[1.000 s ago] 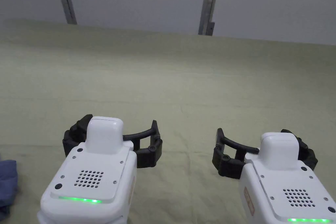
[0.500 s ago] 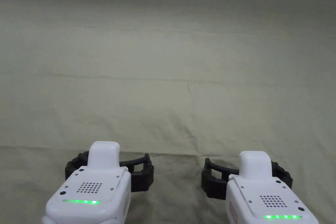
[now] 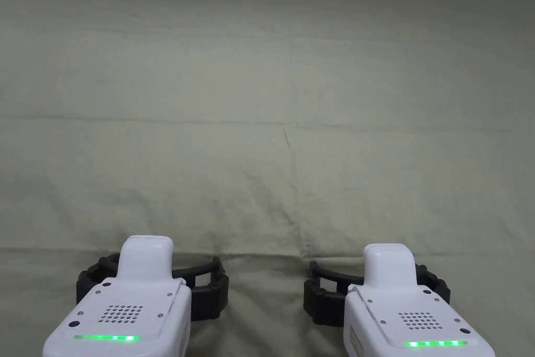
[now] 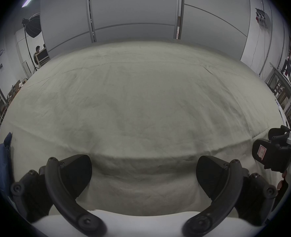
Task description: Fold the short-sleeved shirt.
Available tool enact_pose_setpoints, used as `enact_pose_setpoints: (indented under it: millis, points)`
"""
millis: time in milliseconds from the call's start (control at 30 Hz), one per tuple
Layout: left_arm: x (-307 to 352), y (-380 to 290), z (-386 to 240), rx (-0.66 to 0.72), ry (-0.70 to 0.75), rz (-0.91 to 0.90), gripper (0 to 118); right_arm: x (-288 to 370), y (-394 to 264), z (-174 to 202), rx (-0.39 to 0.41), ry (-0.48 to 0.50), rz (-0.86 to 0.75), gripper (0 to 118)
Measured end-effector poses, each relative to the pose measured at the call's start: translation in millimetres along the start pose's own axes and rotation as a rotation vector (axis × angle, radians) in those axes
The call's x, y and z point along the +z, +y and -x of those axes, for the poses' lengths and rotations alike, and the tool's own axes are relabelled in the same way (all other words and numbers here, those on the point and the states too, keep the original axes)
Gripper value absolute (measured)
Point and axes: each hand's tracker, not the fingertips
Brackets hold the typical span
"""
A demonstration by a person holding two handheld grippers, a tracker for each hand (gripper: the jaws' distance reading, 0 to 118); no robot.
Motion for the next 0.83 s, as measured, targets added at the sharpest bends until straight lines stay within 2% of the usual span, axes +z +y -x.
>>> enact_pose_setpoints:
  millis: [233, 267, 367, 433, 500, 533, 633, 833]
  points:
    - [0.1, 0.1, -0.4, 0.000, 0.000, -0.001, 118, -1.2, -0.9, 1.3, 0.002, -0.003, -0.002, 118]
    - [-0.1, -0.2, -0.4, 0.000, 0.000, -0.002, 118, 0.7, -2.4, 7.8, 0.037, -0.054, -0.018, 118]
    - [0.1, -0.3, -0.6, 0.000, 0.000, -0.003, 118, 2.7, -2.9, 17.8, 0.077, -0.102, -0.033, 118]
    - [0.4, -0.2, -0.6, 0.000, 0.001, -0.002, 118, 1.8, -1.1, 13.7, 0.061, -0.076, -0.024, 118]
    - [0.3, -0.3, -0.2, 0.000, 0.000, -0.002, 118, -3.1, 0.3, -0.2, -0.018, 0.011, 0.016, 118]
    - [0.2, -0.4, -0.1, 0.000, 0.000, -0.003, 118, -3.4, 1.1, -5.7, -0.025, 0.032, 0.009, 118]
    - [0.2, -0.5, 0.2, 0.001, 0.000, -0.003, 118, -1.2, -1.0, 5.8, 0.013, -0.030, -0.004, 118]
    - [0.0, -1.8, 0.7, 0.002, -0.001, -0.009, 118, -0.9, -1.3, 3.0, -0.001, -0.017, -0.005, 118]
